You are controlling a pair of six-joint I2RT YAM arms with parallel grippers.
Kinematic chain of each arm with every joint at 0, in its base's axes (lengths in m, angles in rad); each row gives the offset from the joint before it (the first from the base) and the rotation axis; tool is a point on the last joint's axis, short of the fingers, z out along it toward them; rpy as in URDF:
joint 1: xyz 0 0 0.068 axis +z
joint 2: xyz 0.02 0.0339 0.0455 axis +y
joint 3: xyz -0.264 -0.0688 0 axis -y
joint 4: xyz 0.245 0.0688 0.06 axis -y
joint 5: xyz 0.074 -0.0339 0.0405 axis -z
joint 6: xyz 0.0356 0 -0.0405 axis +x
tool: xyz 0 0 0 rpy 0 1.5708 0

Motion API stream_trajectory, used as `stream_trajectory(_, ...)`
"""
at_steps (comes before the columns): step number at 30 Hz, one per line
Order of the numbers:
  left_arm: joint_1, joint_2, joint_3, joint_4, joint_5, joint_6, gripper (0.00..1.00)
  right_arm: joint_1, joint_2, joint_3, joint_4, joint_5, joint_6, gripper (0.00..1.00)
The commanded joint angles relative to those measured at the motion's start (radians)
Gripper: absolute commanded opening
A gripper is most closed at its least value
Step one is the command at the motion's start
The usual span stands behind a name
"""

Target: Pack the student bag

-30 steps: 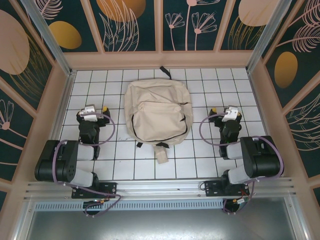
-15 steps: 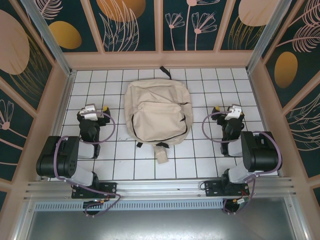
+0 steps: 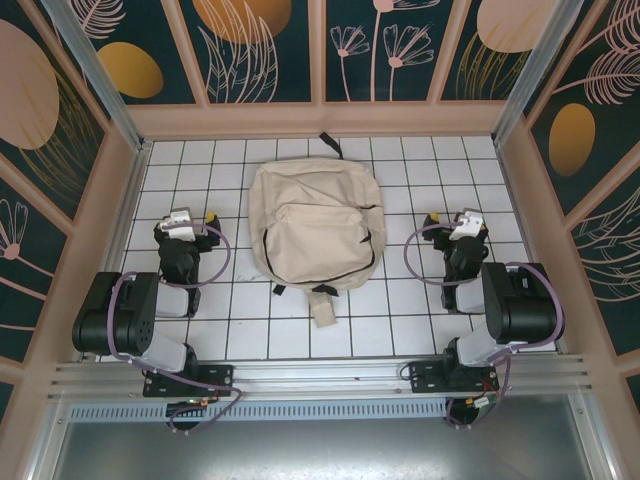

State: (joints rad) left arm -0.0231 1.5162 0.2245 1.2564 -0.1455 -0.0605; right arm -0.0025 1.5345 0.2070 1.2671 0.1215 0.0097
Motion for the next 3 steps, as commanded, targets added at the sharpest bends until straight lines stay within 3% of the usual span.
stream_trajectory(1,0.008,0.007,0.013,0.016,-0.002,-0.012,0.99,-0.005,0.006,0.012,0.008,-0.023,0.019,0.99)
stream_trajectory(3,0.008,0.008,0.013,0.017,-0.002,-0.013,0.99,-0.005,0.004,0.009,0.013,-0.026,0.017,0.99)
